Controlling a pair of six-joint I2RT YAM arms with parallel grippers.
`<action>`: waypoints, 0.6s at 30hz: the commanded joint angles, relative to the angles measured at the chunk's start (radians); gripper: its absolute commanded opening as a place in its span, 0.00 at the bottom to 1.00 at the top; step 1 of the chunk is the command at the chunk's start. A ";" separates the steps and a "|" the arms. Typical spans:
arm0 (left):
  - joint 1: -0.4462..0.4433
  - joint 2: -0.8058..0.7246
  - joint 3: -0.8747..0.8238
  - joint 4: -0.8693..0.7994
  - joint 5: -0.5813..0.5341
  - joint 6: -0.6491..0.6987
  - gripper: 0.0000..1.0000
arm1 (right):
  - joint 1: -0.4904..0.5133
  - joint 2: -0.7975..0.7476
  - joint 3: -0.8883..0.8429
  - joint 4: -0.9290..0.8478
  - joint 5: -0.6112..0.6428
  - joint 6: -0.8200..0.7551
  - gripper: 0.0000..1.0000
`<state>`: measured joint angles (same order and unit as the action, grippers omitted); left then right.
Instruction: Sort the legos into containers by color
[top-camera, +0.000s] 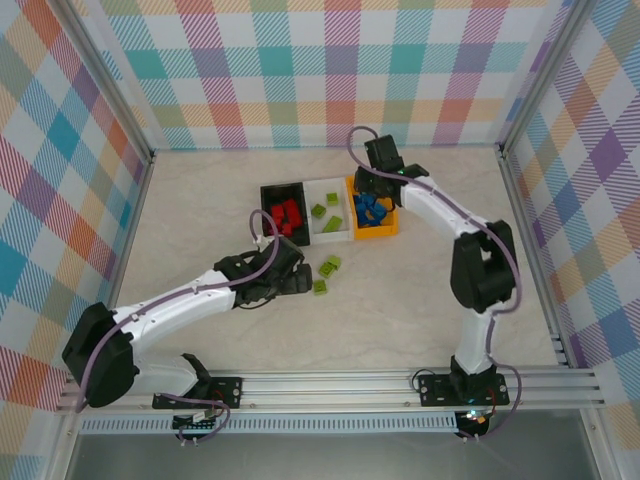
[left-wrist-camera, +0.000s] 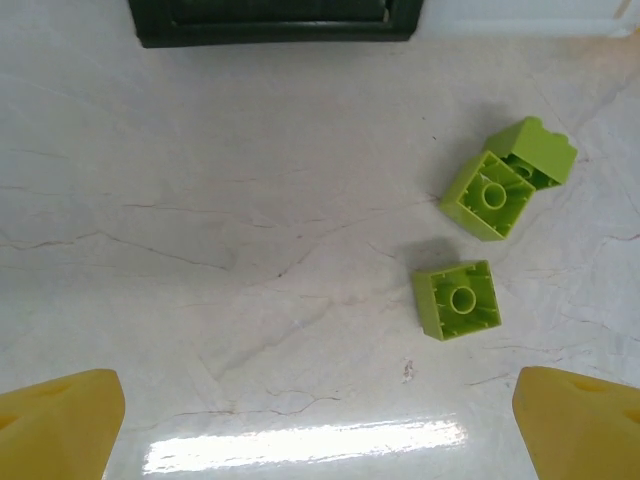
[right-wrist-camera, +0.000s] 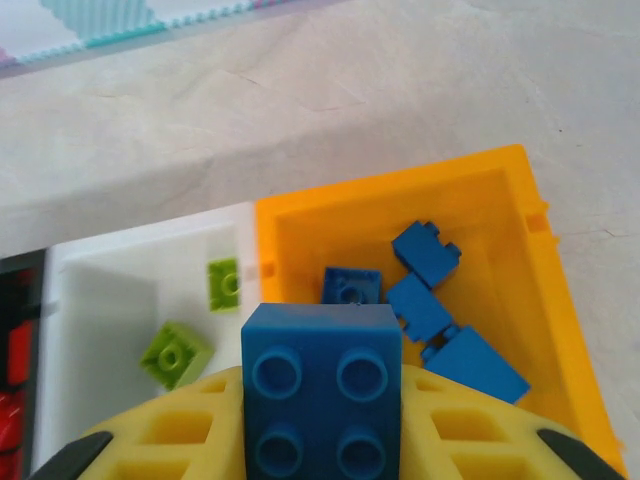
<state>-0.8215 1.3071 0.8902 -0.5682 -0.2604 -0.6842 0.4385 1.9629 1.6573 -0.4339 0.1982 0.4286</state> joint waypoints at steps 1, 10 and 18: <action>-0.022 0.036 -0.011 0.042 0.042 0.008 1.00 | -0.010 0.072 0.084 -0.096 0.005 0.001 0.30; -0.059 0.192 0.032 0.097 0.091 0.034 0.98 | -0.017 0.051 0.024 -0.055 -0.018 0.028 0.66; -0.078 0.388 0.154 0.087 0.127 0.108 0.87 | -0.015 -0.200 -0.203 0.055 -0.069 0.015 0.68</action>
<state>-0.8822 1.6463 0.9943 -0.4847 -0.1532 -0.6189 0.4248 1.8542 1.5036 -0.4442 0.1616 0.4515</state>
